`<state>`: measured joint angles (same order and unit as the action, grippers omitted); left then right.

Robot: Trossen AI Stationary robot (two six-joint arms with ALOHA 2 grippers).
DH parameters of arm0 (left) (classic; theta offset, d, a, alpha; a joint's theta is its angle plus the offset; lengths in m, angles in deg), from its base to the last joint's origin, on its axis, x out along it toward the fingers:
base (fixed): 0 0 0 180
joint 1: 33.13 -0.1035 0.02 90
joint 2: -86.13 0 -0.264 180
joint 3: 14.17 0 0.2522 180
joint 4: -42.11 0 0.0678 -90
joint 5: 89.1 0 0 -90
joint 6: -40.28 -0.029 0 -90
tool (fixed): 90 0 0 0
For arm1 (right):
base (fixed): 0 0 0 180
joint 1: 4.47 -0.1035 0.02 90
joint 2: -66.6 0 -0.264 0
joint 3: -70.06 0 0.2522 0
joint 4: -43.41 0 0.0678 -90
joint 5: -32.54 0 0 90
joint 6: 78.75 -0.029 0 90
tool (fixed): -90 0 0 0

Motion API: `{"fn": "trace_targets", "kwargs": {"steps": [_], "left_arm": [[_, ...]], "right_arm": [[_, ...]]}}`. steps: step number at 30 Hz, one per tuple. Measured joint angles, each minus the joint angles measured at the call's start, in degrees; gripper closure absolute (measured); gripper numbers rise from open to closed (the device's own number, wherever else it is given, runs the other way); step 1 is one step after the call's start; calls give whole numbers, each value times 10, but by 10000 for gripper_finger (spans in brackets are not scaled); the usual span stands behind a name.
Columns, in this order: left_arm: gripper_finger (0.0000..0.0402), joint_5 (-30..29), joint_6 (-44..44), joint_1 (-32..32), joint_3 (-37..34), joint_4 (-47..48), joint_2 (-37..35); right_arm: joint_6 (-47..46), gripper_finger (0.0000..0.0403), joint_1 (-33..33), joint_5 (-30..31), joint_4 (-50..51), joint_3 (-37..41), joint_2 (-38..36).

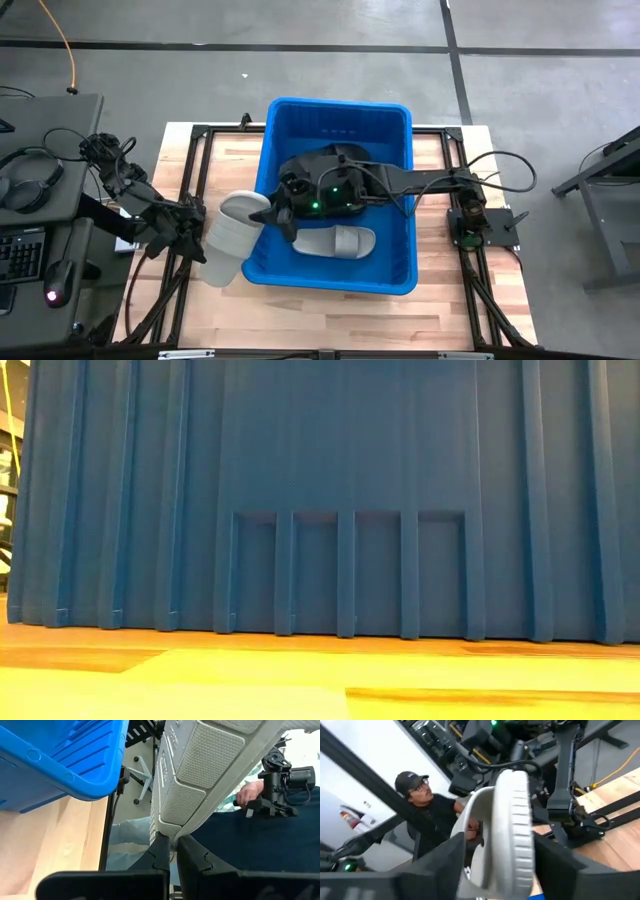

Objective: Pick and place slides into bin
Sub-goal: Put the gray slide into the blue container

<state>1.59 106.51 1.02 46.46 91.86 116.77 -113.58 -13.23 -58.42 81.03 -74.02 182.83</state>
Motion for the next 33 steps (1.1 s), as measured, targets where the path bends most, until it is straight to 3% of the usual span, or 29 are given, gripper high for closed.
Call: {"fn": "trace_targets", "kwargs": {"steps": [5,6,12,16,23,28,33], "left_arm": [[394,-7,-4,0,0,0,0],[392,-10,-7,0,0,0,0],[369,-37,-14,1,0,4,-2],[337,-61,-65,1,-1,7,-19],[318,-170,-192,0,-1,6,-85],[317,-260,-283,0,1,-28,-146],[317,-337,-363,-1,1,-52,-181]], "right_arm": [[-8,368,6,15,1,0,0],[-13,380,7,14,1,0,0],[-31,393,7,54,35,-1,0],[-39,393,4,75,62,-2,-3],[-27,396,-1,150,151,-3,-38],[2,398,-7,148,204,0,-68],[-6,398,-19,210,253,-1,-86]]}}
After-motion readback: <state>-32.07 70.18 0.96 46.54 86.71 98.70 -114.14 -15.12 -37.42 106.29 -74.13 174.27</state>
